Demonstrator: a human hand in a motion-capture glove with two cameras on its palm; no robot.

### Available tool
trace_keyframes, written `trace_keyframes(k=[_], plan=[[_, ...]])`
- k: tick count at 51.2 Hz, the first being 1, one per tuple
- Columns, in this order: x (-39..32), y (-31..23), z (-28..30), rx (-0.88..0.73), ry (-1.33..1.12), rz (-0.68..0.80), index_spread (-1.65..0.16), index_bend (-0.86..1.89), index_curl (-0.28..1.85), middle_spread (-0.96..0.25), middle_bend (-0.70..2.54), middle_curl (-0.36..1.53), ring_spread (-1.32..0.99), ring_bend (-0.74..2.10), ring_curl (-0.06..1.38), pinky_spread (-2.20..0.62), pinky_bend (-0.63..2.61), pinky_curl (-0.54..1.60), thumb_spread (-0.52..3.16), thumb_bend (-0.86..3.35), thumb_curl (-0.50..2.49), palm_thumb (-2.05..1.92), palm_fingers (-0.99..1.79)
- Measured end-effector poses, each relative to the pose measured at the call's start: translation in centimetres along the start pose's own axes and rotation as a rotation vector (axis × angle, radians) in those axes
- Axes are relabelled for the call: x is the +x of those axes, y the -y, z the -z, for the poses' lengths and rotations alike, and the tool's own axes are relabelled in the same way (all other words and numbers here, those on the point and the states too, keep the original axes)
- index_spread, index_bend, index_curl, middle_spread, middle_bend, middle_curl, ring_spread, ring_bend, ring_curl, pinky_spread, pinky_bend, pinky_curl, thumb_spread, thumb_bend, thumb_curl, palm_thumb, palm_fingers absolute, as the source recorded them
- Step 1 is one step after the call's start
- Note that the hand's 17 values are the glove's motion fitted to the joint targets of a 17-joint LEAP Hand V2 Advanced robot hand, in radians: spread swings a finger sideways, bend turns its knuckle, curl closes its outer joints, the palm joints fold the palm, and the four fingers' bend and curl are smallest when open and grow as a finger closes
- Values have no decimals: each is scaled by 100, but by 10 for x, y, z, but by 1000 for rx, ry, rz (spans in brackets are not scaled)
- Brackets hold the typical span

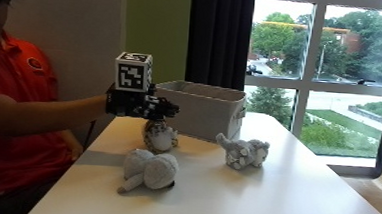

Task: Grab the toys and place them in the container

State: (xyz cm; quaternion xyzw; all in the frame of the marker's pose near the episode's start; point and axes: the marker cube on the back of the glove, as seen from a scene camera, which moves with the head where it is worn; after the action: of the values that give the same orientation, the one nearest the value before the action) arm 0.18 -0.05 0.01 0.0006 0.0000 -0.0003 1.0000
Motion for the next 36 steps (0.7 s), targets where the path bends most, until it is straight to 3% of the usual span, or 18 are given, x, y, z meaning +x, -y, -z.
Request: trace_keyframes(k=[13, 36], plan=[[-5, 0, -1, 9, 1, 16, -31, 27, 16, -9, 18, 10, -15, 19, 6, -3, 52, 20, 101, -4, 6, -5, 4], [-7, 22, -9, -1, -2, 40, -36, 24, 27, -11, 17, 20, -18, 19, 14, -2, 58, 28, 120, -5, 13, -7, -2]])
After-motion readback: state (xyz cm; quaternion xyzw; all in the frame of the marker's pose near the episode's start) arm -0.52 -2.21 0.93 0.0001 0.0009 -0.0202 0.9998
